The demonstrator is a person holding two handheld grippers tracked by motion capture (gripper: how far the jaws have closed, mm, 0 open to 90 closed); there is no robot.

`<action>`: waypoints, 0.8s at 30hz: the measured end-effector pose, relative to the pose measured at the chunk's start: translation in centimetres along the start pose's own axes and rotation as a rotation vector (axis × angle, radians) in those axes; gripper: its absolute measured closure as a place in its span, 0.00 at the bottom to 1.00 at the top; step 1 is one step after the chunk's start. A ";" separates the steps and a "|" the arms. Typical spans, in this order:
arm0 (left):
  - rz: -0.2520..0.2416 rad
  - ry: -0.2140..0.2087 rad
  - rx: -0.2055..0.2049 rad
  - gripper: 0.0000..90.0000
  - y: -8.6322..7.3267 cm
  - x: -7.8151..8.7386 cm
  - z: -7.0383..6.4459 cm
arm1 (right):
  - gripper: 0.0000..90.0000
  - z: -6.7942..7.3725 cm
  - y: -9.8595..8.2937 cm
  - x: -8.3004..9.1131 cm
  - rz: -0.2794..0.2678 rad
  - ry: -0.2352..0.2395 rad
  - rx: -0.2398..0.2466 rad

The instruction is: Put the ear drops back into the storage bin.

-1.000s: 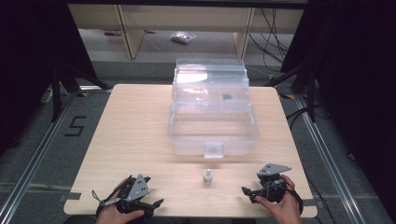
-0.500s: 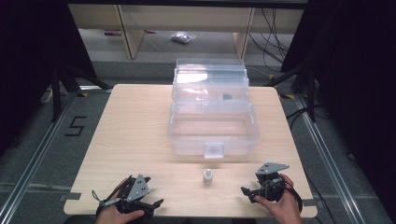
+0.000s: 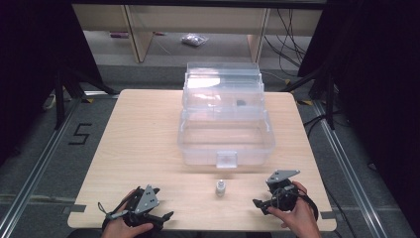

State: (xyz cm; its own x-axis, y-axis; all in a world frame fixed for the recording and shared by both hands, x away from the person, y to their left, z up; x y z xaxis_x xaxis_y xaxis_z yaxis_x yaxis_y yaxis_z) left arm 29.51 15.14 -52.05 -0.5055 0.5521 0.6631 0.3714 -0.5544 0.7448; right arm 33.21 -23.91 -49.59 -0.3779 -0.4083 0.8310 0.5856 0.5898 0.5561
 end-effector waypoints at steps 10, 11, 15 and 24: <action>0.003 0.003 -0.019 0.17 0.0 0.0 0.1 | 0.24 0.5 0.9 -0.2 0.016 0.007 0.040; -0.004 -0.008 -0.009 0.17 0.0 0.0 0.0 | 0.25 0.6 1.0 -0.1 0.015 0.012 0.047; -0.003 0.004 -0.015 0.17 0.0 0.1 0.1 | 0.25 0.9 1.6 -0.2 0.032 0.019 0.054; 0.003 0.008 -0.021 0.17 0.0 0.0 0.2 | 0.27 1.9 3.2 -0.7 0.046 0.044 0.101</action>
State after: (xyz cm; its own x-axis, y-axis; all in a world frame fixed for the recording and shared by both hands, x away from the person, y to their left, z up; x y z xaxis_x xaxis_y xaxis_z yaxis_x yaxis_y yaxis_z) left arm 29.68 15.25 -52.00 -0.5106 0.5454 0.6647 0.3567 -0.5690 0.7409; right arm 34.04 -20.41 -48.38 -0.3192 -0.4076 0.8556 0.5256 0.6751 0.5177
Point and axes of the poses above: each handheld gripper's, and its own axes: x roughly backward along the jaws, y roughly out of its top, z roughly to its left, the point moved 3 cm from there along -x, roughly forward along the jaws, and after that the axes turned 3 degrees about x, right-handed, at the moved point
